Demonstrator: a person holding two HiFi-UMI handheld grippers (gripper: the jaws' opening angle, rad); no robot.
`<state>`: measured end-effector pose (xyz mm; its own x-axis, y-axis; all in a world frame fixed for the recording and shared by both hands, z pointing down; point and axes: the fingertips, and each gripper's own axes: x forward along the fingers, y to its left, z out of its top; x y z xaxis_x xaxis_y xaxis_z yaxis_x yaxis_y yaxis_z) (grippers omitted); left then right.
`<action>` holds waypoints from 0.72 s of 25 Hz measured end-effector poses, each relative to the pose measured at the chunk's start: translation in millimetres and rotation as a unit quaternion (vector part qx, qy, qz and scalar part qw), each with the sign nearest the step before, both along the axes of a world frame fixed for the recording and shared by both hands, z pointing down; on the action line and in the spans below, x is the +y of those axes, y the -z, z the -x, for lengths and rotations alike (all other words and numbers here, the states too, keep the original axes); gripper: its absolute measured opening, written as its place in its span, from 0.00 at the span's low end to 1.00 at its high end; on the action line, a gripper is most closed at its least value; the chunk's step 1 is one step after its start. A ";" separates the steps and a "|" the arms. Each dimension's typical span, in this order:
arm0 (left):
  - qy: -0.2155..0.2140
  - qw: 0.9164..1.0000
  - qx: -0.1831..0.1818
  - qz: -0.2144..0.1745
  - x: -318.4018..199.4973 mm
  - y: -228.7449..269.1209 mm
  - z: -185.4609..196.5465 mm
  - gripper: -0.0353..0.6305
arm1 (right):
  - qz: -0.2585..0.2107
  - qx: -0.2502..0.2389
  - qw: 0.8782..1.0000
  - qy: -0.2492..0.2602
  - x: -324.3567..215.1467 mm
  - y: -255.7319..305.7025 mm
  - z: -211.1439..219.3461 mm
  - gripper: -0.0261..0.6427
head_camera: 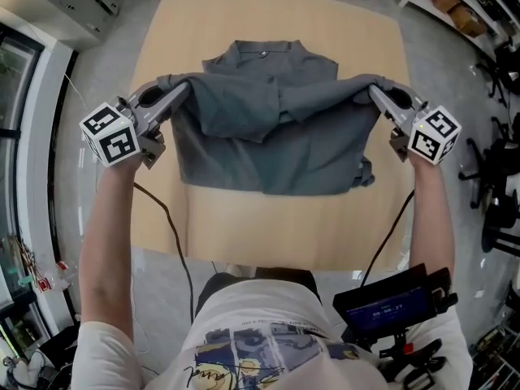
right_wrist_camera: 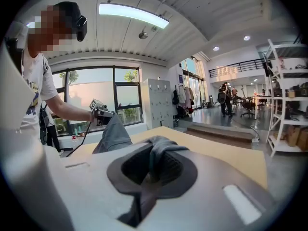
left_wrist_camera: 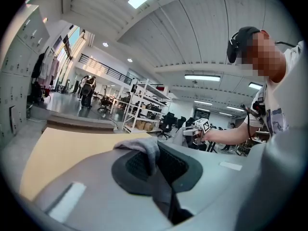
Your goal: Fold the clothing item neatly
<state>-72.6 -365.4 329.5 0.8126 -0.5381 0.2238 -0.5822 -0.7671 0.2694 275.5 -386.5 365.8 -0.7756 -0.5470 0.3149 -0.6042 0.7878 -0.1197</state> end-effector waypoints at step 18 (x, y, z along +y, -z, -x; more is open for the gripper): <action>0.141 0.981 -0.106 0.079 -98.4 -142.3 31.5 0.10 | 0.104 0.032 0.985 -0.131 -79.8 -155.6 -20.7 0.06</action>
<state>-104.1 -463.8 471.8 0.5630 -0.6800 0.4697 -0.8209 -0.5260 0.2225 296.2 -466.2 521.4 -0.5911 -0.6445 0.4851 -0.7954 0.5657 -0.2176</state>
